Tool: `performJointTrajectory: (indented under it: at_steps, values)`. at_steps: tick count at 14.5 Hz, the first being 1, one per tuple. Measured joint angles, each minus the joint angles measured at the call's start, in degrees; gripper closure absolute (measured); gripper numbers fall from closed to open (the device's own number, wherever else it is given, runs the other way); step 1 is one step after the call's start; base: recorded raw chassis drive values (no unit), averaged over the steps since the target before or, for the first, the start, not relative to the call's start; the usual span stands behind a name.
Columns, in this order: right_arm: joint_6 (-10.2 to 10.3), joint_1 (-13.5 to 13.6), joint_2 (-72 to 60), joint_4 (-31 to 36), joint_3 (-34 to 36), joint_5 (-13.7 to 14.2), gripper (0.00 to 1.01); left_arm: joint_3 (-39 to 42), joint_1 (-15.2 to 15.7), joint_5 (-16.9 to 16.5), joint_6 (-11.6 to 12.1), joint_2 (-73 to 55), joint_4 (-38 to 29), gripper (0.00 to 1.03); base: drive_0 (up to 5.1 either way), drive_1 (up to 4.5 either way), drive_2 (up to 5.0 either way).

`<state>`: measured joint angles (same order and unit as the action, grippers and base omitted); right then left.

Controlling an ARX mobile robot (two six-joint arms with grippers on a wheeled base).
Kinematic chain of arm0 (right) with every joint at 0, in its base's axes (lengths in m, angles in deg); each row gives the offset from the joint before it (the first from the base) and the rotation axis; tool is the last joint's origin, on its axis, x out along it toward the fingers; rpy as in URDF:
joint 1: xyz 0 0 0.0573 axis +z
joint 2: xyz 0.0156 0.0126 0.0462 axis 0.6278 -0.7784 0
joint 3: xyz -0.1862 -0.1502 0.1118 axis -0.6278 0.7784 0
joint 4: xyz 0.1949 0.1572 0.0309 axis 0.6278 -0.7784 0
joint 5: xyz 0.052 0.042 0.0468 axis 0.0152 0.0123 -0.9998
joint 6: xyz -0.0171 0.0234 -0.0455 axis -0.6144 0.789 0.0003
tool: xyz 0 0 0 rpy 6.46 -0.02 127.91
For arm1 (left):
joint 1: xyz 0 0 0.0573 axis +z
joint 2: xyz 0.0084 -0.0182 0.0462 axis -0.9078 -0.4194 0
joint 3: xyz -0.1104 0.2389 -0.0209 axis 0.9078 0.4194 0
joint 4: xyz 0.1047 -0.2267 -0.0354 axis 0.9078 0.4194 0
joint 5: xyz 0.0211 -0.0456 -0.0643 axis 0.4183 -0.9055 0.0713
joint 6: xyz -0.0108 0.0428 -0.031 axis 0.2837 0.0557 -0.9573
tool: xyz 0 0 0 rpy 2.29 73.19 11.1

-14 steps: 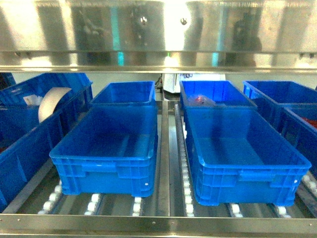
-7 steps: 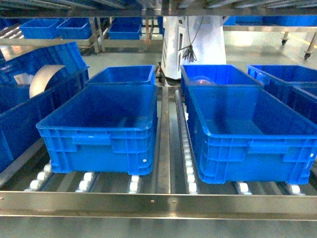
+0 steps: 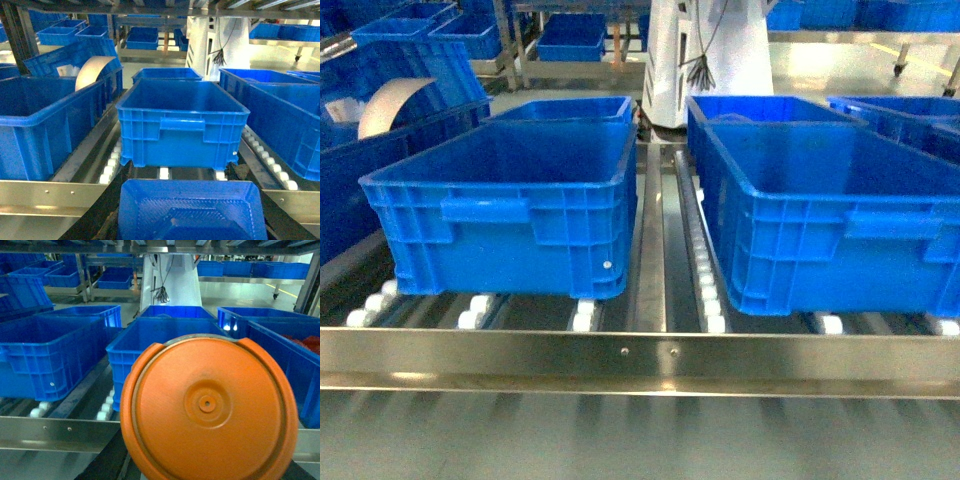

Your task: Sort blue parts and orange caps into right shelf containers

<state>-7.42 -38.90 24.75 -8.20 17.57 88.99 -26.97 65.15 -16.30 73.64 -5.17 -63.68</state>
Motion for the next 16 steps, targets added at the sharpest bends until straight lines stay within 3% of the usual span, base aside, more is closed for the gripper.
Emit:
performJointTrajectory:
  at_steps: [16]
  values:
    - [0.0, 0.0, 0.0, -0.1, 0.0, 0.0, 0.60, 0.0, 0.0, 0.0, 0.0, 0.0, 0.0, 0.60, 0.0, 0.00, 0.0]
